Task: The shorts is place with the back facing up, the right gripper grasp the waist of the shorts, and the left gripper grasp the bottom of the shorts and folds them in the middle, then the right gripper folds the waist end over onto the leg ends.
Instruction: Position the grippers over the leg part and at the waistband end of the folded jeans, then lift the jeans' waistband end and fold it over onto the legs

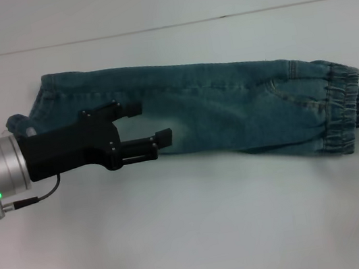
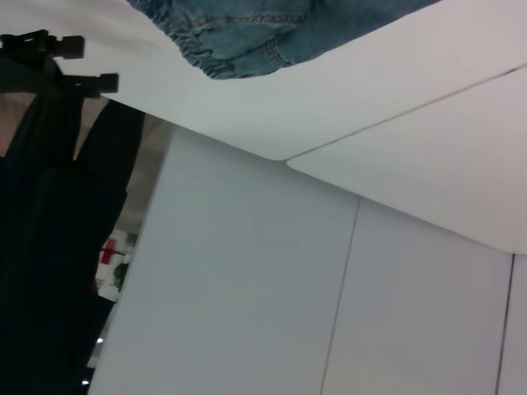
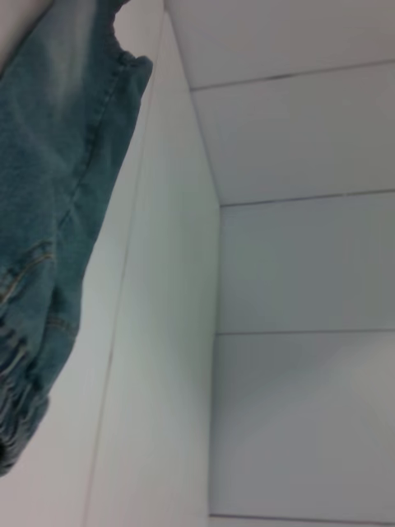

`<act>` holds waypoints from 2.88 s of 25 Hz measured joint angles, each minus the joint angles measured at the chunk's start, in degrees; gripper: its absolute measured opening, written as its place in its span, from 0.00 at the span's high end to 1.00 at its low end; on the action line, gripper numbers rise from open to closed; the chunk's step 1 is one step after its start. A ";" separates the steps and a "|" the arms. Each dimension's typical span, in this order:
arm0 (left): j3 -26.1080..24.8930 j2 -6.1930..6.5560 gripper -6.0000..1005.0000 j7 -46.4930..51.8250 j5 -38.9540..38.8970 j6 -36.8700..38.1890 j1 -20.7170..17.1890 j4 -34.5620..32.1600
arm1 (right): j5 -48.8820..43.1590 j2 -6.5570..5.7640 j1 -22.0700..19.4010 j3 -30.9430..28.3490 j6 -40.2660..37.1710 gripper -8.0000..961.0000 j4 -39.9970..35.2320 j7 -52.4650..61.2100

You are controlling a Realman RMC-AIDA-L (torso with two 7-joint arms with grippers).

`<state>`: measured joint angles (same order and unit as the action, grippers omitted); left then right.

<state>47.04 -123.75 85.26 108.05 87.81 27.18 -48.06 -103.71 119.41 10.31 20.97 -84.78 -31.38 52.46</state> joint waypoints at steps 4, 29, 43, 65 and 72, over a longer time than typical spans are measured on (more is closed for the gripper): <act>-0.18 -0.01 0.08 0.77 0.01 0.77 -0.21 -0.81 | -3.58 -0.46 1.16 0.25 1.97 0.05 -1.22 5.65; -0.28 0.03 0.09 3.65 0.16 0.39 0.11 -2.80 | -10.29 0.29 6.93 3.48 10.35 0.06 3.13 9.73; -0.28 -0.06 0.09 3.69 -0.06 0.27 -0.29 -2.92 | -10.25 0.26 9.31 7.77 10.80 0.22 3.38 9.90; 14.89 -0.79 0.09 -4.24 -9.63 -16.86 4.49 6.91 | -9.78 0.27 6.26 6.54 4.24 0.94 -6.56 12.74; 16.55 -0.85 0.21 -13.79 -17.79 -24.46 6.19 13.82 | -9.91 0.35 4.82 6.46 -0.56 0.94 -11.91 15.52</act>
<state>63.60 -124.60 71.47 90.25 63.35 33.36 -34.24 -113.62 119.76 15.13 27.43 -85.34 -43.30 67.98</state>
